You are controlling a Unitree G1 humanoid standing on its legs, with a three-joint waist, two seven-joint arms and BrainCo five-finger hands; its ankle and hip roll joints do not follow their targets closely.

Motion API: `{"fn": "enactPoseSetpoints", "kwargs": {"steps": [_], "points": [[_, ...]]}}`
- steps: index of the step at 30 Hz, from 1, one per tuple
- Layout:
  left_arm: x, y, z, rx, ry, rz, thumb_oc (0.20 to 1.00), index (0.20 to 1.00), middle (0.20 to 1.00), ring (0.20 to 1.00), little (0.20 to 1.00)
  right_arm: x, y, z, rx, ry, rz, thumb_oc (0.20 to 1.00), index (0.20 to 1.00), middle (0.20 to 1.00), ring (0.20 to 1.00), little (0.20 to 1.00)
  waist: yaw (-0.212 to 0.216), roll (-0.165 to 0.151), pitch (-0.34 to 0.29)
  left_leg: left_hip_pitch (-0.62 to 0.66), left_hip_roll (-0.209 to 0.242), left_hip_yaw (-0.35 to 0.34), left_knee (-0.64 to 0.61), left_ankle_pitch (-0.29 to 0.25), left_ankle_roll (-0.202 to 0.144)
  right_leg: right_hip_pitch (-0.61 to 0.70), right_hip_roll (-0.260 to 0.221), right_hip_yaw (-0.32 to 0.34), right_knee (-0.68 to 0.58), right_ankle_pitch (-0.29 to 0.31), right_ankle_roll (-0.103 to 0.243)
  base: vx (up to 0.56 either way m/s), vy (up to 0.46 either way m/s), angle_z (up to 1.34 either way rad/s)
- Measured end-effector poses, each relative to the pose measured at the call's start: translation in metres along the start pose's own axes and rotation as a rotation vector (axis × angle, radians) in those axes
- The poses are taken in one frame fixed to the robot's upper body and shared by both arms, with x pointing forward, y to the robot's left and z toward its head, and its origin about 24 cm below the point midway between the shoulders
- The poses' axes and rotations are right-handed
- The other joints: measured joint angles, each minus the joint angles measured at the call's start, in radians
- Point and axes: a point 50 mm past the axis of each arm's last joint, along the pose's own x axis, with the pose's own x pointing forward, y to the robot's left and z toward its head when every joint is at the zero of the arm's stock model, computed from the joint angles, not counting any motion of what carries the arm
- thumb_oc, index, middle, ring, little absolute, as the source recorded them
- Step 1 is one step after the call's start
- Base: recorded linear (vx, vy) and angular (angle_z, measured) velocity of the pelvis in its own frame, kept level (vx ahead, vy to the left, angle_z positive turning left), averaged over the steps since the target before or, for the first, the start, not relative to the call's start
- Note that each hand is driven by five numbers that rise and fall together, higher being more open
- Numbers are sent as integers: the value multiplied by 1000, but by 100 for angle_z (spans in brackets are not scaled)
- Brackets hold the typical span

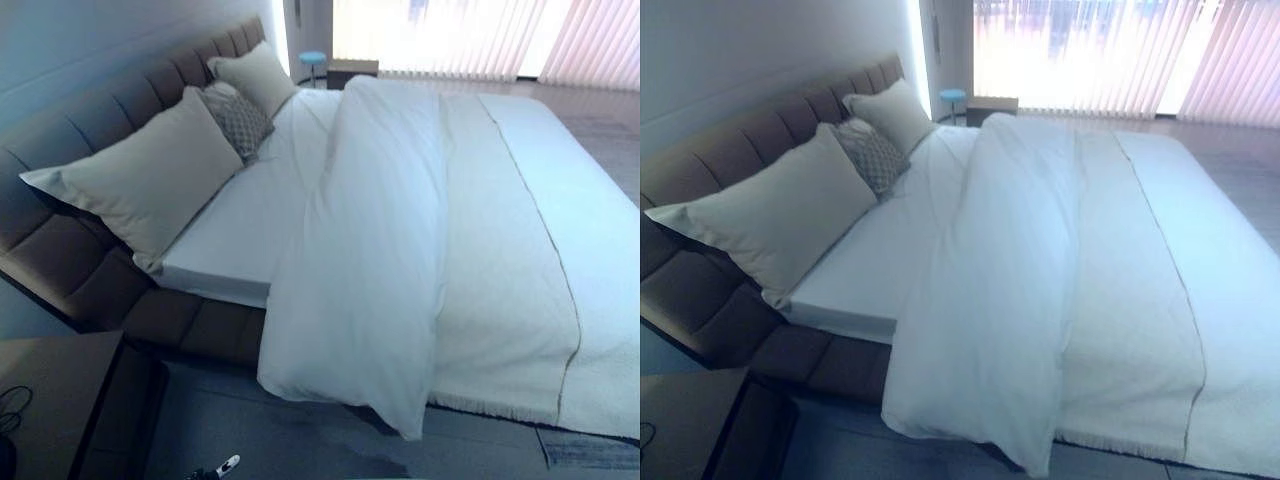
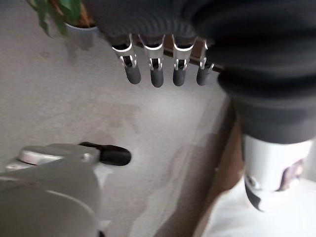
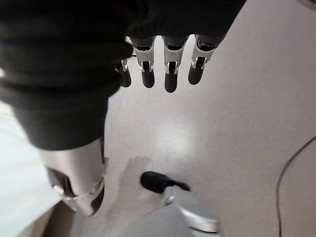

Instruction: Make the bed

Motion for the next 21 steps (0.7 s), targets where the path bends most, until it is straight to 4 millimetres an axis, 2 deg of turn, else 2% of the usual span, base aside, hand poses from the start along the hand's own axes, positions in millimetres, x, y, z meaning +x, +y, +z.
{"fn": "enactPoseSetpoints", "kwargs": {"steps": [2,3,5,6,8,9,10,12,13,14,15,16,18,19,21], "points": [[0,-4,5,1,-23,-11,1000,1000,1000,1000,1000,0,-1,14,68,-50,-1,1000,1000,1000,1000,1000,2,13,-5,-2,9,8,13,-3,-4,-4,4,15,18,-7,-9,-20,-49,-9],[0,-5,10,6,-42,-17,1000,1000,1000,1000,1000,0,-1,15,88,-60,0,1000,1000,1000,1000,1000,1,15,-3,-6,9,8,22,-5,-7,-10,3,17,29,-11,-13,-111,-27,-1],[-2,-17,33,1,-143,-55,1000,1000,1000,1000,1000,-2,-1,37,169,-149,7,1000,1000,1000,1000,1000,0,24,5,-42,17,0,75,-6,-17,-44,11,20,68,-23,-29,-108,-10,12],[-9,-31,66,11,-291,-114,1000,1000,1000,1000,1000,-7,-4,60,225,-255,14,1000,1000,1000,1000,1000,3,18,40,-99,5,1,145,-8,-35,-77,0,27,113,-36,-36,-24,16,27],[-24,-58,112,27,-475,-205,1000,1000,1000,1000,1000,-20,-15,105,293,-444,21,1000,1000,1000,1000,1000,6,28,67,-146,9,-3,170,-5,-46,-135,-3,35,162,-46,-56,34,47,12],[-29,-65,128,45,-527,-228,1000,1000,1000,1000,1000,-27,-20,127,325,-518,27,1000,1000,1000,1000,1000,4,36,80,-162,9,-1,168,-8,-49,-153,-3,33,183,-47,-57,82,64,-3],[-33,-68,137,51,-558,-243,1000,1000,1000,1000,1000,-33,-22,138,336,-563,35,1000,1000,1000,1000,1000,1,39,89,-171,8,0,168,-12,-50,-163,-3,34,191,-48,-58,53,55,-3],[-48,-74,173,85,-686,-273,1000,1000,1000,1000,1000,-55,-27,182,356,-723,62,1000,1000,1000,1000,1000,9,31,99,-215,-5,5,165,-14,-47,-225,-14,55,213,-46,-56,86,97,-16],[-53,-74,184,92,-719,-285,1000,1000,1000,1000,1000,-62,-28,195,354,-761,72,1000,1000,1000,1000,1000,8,29,104,-229,-8,3,172,-15,-48,-246,-15,61,215,-39,-51,99,101,-20],[-60,-76,198,94,-765,-301,1000,1000,1000,1000,1000,-71,-29,210,357,-814,89,1000,1000,1000,1000,1000,10,26,115,-230,-16,5,168,-6,-35,-256,-17,69,213,-27,-48,126,199,-23],[-72,-75,217,79,-832,-329,1000,1000,1000,1000,1000,-95,-24,237,368,-935,145,1000,1000,1000,1000,1000,11,15,130,-226,-19,1,138,24,8,-260,-17,81,195,4,-39,60,192,-26],[-75,-76,221,82,-850,-338,1000,1000,1000,1000,1000,-102,-23,243,367,-972,160,1000,1000,1000,1000,1000,9,11,132,-224,-20,6,133,33,21,-261,-17,86,188,8,-35,61,259,-22],[-95,-86,246,81,-938,-415,1000,1000,1000,1000,1000,-137,-9,278,384,-1115,262,1000,1000,1000,1000,1000,11,-13,147,-248,-39,39,123,45,40,-294,-37,107,165,30,-12,-1,257,-30],[-103,-88,253,76,-966,-435,1000,1000,1000,1000,1000,-147,-3,287,393,-1146,301,1000,1000,1000,1000,1000,11,-24,153,-269,-52,49,135,41,47,-321,-43,118,176,39,2,-16,230,-47],[-124,-96,277,78,-1046,-492,1000,1000,1000,1000,1000,-183,17,313,395,-1253,426,1000,1000,1000,1000,1000,13,-37,184,-308,-37,124,144,51,74,-379,-67,106,216,27,37,-52,166,-33]]}}
